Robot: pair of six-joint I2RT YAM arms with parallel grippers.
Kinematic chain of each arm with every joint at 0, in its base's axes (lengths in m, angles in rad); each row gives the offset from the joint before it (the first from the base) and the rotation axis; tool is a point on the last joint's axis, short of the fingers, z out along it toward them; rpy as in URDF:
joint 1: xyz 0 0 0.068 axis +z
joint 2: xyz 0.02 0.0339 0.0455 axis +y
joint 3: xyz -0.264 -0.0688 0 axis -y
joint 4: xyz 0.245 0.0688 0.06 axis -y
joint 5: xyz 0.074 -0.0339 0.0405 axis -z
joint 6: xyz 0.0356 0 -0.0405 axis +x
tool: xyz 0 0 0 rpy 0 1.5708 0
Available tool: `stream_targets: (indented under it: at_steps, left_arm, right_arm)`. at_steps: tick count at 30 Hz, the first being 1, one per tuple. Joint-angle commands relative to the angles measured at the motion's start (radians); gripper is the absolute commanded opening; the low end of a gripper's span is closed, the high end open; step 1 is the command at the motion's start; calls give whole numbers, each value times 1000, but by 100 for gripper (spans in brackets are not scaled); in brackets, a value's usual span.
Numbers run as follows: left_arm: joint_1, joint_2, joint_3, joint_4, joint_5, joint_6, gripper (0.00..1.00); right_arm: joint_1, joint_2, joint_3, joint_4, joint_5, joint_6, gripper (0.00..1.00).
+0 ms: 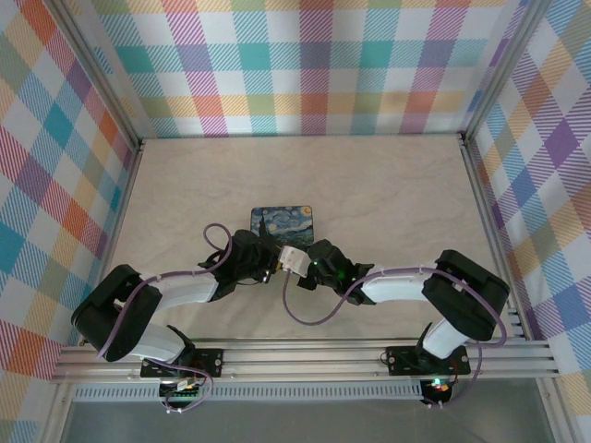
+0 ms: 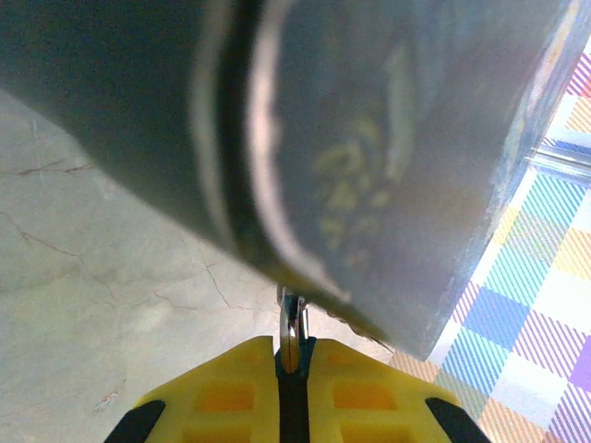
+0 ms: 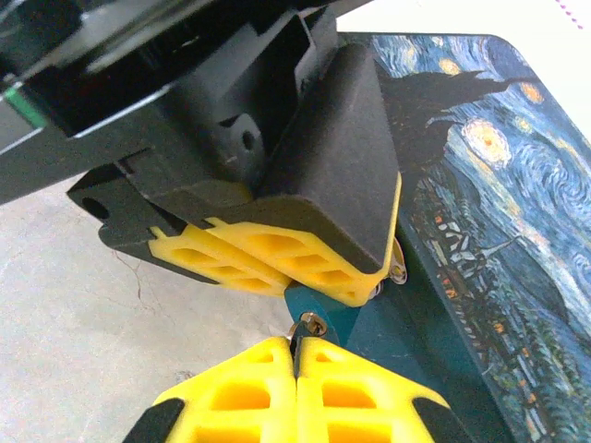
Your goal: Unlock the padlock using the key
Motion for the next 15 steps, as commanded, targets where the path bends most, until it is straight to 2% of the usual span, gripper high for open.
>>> stream_targets:
  at_steps: [1,15]
  left_arm:
    - [-14,0,17,12,42,-5,0]
    - [-14,8,17,17,43,-6,0]
  right_arm:
    - [1,19,7,86,16,135,0]
    - [-18,64,-19,139,-5,460,0]
